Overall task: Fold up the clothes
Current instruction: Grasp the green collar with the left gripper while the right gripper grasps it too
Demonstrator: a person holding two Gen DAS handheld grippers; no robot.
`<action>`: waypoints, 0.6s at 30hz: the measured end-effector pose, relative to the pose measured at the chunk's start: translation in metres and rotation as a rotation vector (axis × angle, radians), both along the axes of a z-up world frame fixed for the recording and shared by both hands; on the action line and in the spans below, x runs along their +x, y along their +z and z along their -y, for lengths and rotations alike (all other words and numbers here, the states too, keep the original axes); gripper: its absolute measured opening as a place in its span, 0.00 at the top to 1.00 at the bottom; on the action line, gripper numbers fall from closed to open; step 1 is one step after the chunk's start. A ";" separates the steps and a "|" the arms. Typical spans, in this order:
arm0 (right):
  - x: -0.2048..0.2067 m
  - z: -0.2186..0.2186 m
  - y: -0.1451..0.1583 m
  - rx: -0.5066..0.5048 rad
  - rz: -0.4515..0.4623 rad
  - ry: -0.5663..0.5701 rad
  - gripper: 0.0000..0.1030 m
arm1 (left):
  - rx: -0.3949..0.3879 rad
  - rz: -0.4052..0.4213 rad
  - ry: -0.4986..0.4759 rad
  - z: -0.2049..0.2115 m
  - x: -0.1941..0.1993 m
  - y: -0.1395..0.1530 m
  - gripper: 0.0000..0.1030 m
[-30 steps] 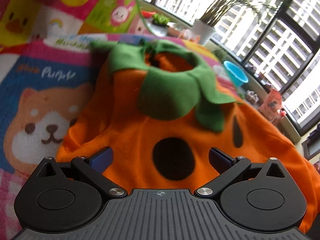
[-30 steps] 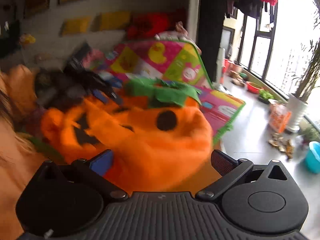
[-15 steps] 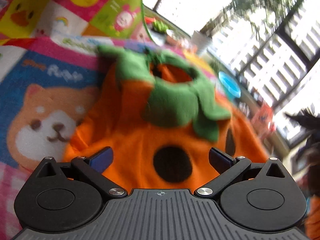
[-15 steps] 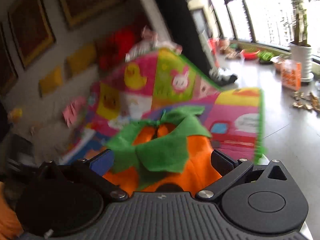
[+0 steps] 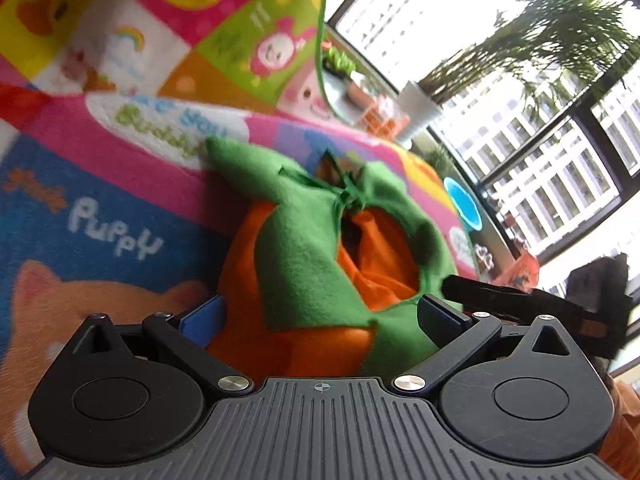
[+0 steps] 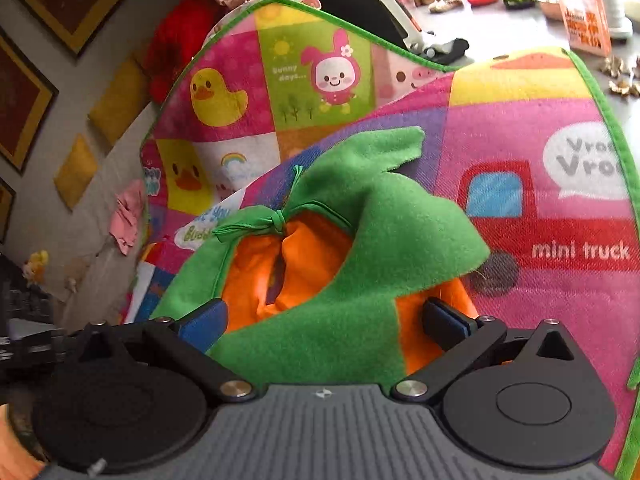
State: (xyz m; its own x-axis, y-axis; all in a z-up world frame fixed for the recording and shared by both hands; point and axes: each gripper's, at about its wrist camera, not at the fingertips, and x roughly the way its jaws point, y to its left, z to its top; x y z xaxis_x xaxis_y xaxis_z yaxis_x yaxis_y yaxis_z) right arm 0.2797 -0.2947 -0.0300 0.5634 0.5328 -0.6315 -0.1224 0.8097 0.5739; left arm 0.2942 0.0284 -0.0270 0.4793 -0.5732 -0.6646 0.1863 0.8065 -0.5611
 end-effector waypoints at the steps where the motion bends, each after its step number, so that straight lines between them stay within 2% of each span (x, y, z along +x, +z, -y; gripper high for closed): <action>1: 0.002 -0.001 0.000 -0.006 -0.005 0.013 0.00 | -0.008 -0.002 -0.003 0.002 0.005 -0.003 0.01; 4: 0.009 -0.005 0.011 -0.087 -0.008 0.099 0.00 | -0.055 0.010 -0.029 0.007 0.016 -0.004 0.05; 5: 0.008 -0.004 0.021 -0.120 0.037 0.094 0.00 | -0.072 0.007 -0.034 0.008 0.019 -0.005 0.13; 7: 0.005 -0.004 0.049 -0.211 0.198 0.089 0.00 | -0.102 0.000 -0.043 0.008 0.025 -0.007 0.25; 8: 0.010 -0.006 0.056 -0.261 0.241 0.095 0.05 | -0.104 0.000 -0.043 0.009 0.027 -0.008 0.25; 11: 0.042 -0.013 0.058 -0.366 0.227 0.095 0.21 | -0.095 -0.002 -0.034 0.011 0.036 -0.011 0.31; 15: 0.078 -0.030 0.027 -0.427 0.145 0.149 0.22 | -0.090 -0.012 -0.021 0.015 0.051 -0.015 0.33; 16: 0.081 -0.034 0.019 -0.422 0.128 0.167 0.24 | -0.086 -0.014 -0.017 0.015 0.053 -0.015 0.40; 17: 0.082 -0.040 0.014 -0.433 0.128 0.181 0.34 | -0.082 -0.017 -0.017 0.014 0.055 -0.016 0.47; 18: 0.080 -0.048 0.010 -0.462 0.146 0.190 0.36 | -0.079 -0.019 -0.018 0.014 0.056 -0.017 0.51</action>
State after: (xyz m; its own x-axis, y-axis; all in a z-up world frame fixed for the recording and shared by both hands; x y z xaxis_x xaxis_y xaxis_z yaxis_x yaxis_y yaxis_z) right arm 0.3600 -0.2467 -0.0201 0.5837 0.3183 -0.7470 -0.3437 0.9303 0.1278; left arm 0.3503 0.0148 -0.0437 0.4558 -0.6328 -0.6259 0.1892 0.7560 -0.6266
